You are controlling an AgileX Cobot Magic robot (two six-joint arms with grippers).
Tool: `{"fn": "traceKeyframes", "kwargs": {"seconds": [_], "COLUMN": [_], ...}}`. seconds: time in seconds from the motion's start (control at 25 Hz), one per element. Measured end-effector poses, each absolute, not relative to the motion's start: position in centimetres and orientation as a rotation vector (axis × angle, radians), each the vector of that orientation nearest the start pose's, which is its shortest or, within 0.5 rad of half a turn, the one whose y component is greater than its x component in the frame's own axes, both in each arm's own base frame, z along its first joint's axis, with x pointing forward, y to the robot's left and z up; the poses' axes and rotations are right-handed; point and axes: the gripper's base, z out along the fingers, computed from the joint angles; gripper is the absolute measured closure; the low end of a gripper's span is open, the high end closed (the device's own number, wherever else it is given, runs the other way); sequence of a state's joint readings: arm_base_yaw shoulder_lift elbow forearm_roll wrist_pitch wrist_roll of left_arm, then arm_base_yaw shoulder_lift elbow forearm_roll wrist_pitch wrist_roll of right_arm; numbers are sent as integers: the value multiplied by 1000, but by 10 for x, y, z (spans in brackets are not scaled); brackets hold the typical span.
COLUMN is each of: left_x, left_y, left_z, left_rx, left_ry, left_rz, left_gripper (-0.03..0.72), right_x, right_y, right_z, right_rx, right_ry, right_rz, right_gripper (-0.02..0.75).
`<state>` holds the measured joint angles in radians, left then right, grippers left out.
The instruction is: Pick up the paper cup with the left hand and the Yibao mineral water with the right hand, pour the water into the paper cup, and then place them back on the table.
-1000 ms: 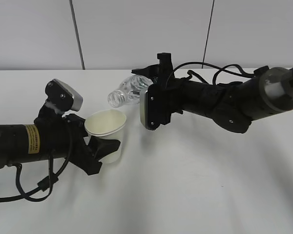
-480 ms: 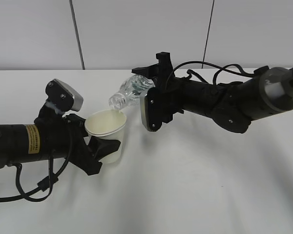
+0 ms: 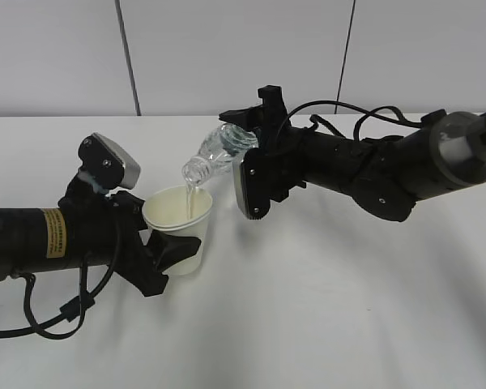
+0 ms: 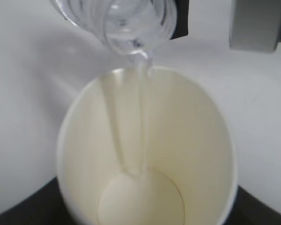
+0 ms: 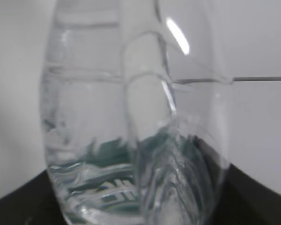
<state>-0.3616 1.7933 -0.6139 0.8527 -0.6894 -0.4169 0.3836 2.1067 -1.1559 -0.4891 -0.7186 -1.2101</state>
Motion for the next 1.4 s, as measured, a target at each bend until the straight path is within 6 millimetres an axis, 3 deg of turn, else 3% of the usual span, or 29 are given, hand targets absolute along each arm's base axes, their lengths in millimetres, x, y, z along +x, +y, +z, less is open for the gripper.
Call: {"fn": "traceKeyframes", "kwargs": {"seconds": [1.4], "left_x": [263], "left_y": [-148], "left_z": [131], "left_rx": [1034], "left_ry": [1890], "left_rz": [-573], "left_gripper": [276], "right_x": [399], "right_y": [192], "right_z": [154], "right_rx": [-1649], "right_ry": [701], "right_rz": [-666], "right_gripper": [260]}}
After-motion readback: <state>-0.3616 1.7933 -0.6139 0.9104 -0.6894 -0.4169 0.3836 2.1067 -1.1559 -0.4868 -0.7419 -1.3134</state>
